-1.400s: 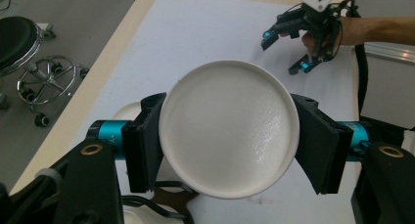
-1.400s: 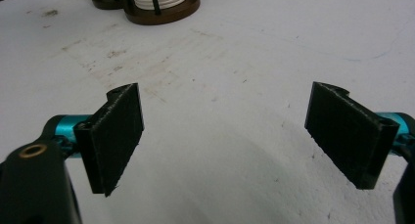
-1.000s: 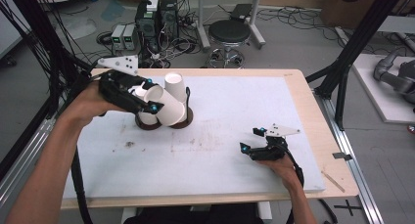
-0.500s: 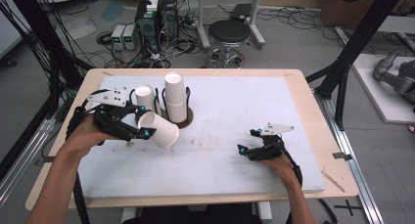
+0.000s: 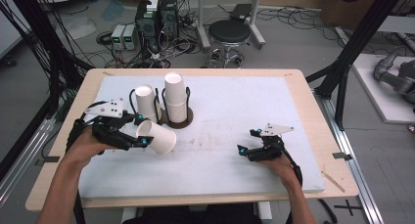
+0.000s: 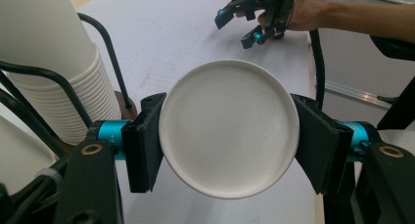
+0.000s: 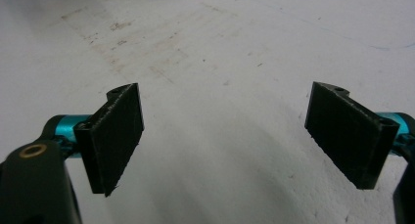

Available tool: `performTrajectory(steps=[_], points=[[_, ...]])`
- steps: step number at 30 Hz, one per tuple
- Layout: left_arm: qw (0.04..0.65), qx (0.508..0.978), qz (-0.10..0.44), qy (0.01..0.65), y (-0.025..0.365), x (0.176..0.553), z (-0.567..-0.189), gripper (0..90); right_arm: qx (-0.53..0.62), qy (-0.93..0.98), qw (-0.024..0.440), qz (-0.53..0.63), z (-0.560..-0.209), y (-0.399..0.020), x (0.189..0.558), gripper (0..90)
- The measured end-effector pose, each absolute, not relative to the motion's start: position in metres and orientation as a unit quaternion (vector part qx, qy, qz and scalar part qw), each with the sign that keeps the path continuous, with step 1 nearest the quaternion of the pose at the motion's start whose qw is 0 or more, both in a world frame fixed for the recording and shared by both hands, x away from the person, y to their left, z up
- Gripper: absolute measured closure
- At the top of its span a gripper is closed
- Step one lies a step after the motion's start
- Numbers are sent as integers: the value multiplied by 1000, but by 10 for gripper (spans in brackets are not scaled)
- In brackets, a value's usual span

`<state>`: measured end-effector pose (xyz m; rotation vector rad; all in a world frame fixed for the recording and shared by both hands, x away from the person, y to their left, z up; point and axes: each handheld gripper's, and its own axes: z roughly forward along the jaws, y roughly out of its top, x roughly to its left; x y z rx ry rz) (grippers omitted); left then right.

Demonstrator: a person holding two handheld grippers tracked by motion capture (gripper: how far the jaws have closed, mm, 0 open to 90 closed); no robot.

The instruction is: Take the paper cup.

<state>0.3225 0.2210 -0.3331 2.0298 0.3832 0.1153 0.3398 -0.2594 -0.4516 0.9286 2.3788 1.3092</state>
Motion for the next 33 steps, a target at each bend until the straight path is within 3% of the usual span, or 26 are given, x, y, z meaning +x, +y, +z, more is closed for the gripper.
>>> performTrajectory(steps=[33], points=[[535,826,37,173,230,331,-355,343,320,823,121,453,-452,-260,341,164]])
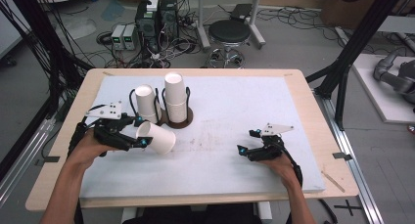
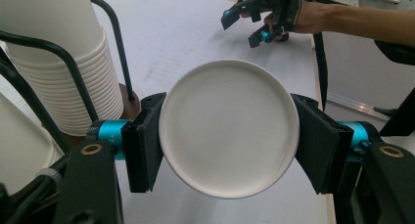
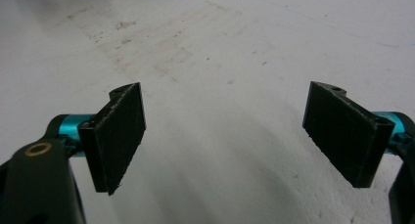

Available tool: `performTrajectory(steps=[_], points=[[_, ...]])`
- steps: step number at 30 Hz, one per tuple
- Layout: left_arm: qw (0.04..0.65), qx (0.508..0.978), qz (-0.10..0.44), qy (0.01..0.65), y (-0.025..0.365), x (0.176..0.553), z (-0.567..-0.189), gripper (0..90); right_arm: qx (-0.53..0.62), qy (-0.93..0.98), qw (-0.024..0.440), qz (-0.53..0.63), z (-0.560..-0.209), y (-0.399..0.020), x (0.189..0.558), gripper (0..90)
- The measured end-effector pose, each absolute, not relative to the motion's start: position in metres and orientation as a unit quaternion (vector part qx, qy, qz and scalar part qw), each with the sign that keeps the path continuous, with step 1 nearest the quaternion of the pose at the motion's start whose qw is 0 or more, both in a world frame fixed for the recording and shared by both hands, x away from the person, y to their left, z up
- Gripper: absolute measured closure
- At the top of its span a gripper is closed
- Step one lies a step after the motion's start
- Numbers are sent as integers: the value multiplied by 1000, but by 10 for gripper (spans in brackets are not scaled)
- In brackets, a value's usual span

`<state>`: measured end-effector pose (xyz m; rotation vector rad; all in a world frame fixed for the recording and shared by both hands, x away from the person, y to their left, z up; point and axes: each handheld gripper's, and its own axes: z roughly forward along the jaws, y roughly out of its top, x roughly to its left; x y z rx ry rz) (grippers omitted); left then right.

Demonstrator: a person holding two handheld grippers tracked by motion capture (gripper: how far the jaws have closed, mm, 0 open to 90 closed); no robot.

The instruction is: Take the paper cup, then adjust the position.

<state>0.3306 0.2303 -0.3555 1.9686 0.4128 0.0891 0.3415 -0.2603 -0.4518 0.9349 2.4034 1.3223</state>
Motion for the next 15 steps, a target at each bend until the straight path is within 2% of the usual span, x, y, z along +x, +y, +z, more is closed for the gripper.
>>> performTrajectory(steps=[15], points=[[542,821,36,174,230,331,-356,343,330,832,148,420,-452,-253,341,164]])
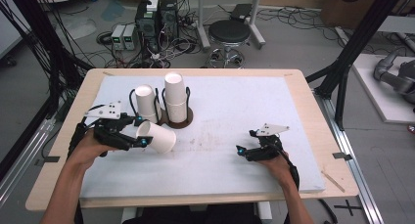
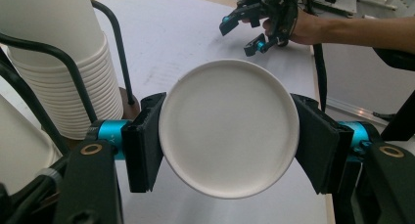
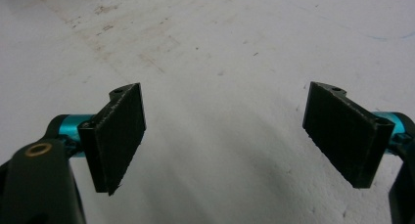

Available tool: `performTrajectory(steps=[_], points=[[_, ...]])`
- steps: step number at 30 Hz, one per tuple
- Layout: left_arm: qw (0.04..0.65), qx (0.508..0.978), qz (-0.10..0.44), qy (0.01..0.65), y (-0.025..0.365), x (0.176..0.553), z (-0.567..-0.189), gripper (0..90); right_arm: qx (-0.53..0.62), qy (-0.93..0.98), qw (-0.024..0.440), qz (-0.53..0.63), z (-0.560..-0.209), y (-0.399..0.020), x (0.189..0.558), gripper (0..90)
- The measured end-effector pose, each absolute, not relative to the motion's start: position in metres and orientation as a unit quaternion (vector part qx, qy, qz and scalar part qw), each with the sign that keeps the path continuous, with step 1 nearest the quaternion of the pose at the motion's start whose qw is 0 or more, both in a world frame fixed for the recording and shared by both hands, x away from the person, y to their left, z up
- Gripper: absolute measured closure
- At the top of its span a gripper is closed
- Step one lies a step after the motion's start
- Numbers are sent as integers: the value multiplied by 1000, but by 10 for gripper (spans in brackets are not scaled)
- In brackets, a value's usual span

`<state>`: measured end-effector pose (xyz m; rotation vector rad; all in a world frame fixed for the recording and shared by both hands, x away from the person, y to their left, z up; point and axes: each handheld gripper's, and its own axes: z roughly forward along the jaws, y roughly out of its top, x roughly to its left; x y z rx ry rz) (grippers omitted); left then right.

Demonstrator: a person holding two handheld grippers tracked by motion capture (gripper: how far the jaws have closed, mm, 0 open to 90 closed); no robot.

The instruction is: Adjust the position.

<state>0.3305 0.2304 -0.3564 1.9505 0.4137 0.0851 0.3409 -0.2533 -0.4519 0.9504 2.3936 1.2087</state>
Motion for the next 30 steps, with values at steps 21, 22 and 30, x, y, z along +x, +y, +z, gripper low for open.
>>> performTrajectory(steps=[21,22,30], points=[[579,796,25,177,232,334,-363,343,287,807,58,512,-417,-248,342,164],[579,796,23,177,232,335,-364,343,281,807,52,516,-414,-246,342,164],[578,798,20,169,220,335,-368,343,235,809,35,538,-397,-230,340,164]])
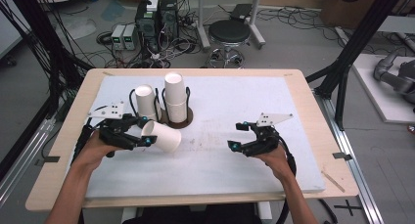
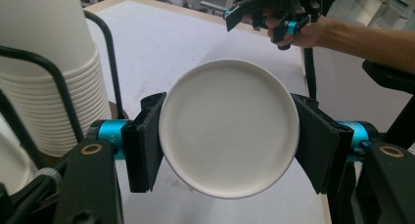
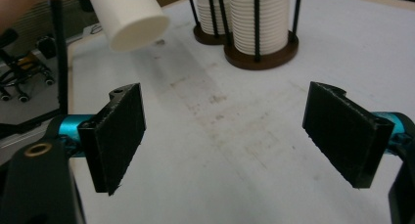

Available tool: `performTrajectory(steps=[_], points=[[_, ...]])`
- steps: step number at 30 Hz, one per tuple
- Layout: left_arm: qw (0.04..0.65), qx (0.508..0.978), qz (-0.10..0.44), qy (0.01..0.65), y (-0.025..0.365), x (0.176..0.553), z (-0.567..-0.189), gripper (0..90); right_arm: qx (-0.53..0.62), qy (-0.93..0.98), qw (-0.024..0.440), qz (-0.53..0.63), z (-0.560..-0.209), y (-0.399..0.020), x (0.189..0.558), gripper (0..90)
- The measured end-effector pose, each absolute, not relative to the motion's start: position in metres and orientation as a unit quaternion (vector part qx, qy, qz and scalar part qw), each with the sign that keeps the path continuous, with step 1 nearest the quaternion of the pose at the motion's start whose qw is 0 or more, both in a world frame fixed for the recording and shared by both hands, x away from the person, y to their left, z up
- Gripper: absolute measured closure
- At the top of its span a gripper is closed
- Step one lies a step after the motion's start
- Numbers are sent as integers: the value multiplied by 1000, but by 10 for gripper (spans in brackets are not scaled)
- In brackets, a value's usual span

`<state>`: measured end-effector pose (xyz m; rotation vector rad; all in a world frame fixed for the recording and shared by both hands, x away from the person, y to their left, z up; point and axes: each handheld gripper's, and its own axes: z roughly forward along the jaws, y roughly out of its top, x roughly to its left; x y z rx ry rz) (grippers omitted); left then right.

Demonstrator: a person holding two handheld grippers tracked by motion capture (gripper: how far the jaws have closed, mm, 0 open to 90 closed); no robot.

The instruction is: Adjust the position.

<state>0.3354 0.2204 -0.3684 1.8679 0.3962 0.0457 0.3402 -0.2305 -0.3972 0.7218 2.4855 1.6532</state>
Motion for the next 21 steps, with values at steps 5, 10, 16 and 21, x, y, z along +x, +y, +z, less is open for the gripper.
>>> performTrajectory(steps=[5,10,16,21], points=[[578,799,15,162,209,335,-370,343,203,806,22,556,-385,-217,342,165],[583,797,7,158,200,334,-373,343,173,805,5,568,-379,-204,346,165],[592,791,2,153,188,334,-377,343,150,806,-3,573,-375,-192,347,178],[596,790,-4,144,177,332,-378,343,141,801,-8,582,-374,-186,346,189]])
